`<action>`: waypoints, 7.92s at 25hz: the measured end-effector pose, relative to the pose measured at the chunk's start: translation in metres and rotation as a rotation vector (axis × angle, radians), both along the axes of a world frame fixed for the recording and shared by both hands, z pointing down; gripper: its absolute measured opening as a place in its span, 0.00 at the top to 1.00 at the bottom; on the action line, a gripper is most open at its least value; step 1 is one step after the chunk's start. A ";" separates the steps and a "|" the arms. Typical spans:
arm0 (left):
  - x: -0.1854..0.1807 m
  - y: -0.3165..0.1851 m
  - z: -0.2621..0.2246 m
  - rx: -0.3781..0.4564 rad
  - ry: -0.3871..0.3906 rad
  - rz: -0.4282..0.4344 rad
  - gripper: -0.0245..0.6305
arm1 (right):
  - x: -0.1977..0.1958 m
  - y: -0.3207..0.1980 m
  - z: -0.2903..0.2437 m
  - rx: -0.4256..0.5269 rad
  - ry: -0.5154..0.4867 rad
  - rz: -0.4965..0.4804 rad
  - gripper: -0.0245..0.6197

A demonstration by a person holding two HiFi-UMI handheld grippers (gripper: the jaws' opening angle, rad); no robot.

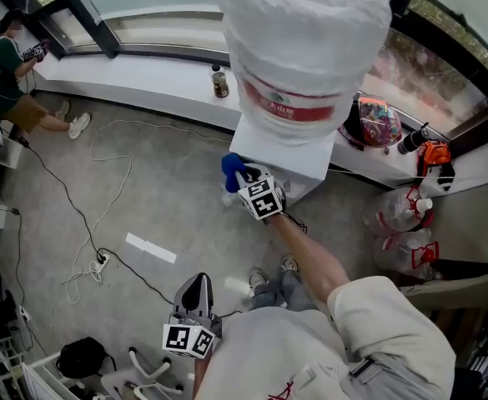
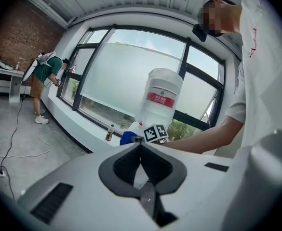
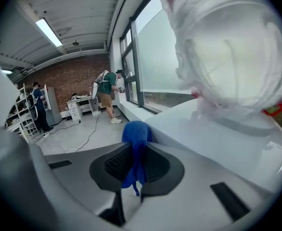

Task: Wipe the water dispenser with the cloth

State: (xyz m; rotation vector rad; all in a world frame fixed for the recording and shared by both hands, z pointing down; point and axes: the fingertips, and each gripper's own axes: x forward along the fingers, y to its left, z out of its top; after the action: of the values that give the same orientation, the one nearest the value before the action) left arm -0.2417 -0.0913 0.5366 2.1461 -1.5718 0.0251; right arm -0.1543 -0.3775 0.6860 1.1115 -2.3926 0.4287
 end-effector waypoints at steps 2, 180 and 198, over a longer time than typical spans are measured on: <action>0.005 -0.004 0.000 0.003 0.001 0.023 0.94 | 0.012 0.001 0.002 -0.007 -0.001 0.025 0.88; 0.134 0.249 -0.031 0.229 -0.023 0.329 0.94 | 0.134 0.538 -0.167 0.309 -0.174 0.124 0.88; 0.140 0.355 -0.012 0.215 -0.012 0.363 0.94 | 0.141 0.643 -0.165 0.333 -0.165 0.170 0.88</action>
State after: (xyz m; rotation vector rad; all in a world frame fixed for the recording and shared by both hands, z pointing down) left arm -0.1017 0.2632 0.5242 2.5794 -1.2175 -0.0135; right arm -0.0128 0.2653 0.5214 1.4841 -2.5889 0.1843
